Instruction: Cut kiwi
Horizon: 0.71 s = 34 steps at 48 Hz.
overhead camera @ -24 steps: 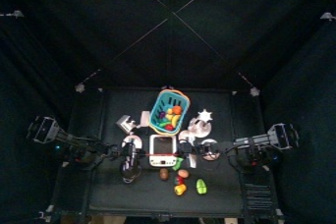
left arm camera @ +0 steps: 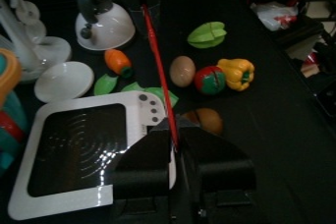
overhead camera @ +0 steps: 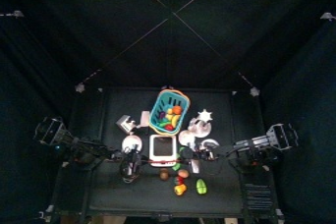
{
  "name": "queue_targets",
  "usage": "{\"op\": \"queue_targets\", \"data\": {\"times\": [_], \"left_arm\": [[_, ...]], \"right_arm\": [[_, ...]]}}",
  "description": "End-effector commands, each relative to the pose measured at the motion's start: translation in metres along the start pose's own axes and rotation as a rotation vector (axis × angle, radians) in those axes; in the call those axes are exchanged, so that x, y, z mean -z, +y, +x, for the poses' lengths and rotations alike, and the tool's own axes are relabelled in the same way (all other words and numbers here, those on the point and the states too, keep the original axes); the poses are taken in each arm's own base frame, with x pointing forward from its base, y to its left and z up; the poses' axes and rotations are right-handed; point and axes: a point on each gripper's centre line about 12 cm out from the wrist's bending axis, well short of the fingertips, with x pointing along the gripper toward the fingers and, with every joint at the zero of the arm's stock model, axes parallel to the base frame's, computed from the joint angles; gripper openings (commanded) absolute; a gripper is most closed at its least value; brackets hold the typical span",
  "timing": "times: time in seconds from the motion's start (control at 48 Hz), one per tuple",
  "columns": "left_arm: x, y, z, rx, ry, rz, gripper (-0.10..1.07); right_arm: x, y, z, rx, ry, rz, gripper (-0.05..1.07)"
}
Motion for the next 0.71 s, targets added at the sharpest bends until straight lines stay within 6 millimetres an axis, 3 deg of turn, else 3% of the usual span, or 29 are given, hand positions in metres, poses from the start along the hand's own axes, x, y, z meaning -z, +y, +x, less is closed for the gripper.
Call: {"op": "queue_targets", "data": {"times": [0.0,0.312,0.688], "left_arm": [[-0.008,-0.011,0.010,0.022,-0.018,0.011,0.41],[-0.001,-0.022,0.029,0.012,0.023,-0.032,0.41],[0.010,-0.021,0.035,-0.056,0.077,-0.145,0.41]], "right_arm": [[-0.004,0.007,0.000,-0.017,-0.010,0.006,0.12],[0.008,0.019,0.009,-0.042,0.035,0.032,0.11],[0.020,0.018,0.020,-0.033,0.081,0.047,0.11]]}}
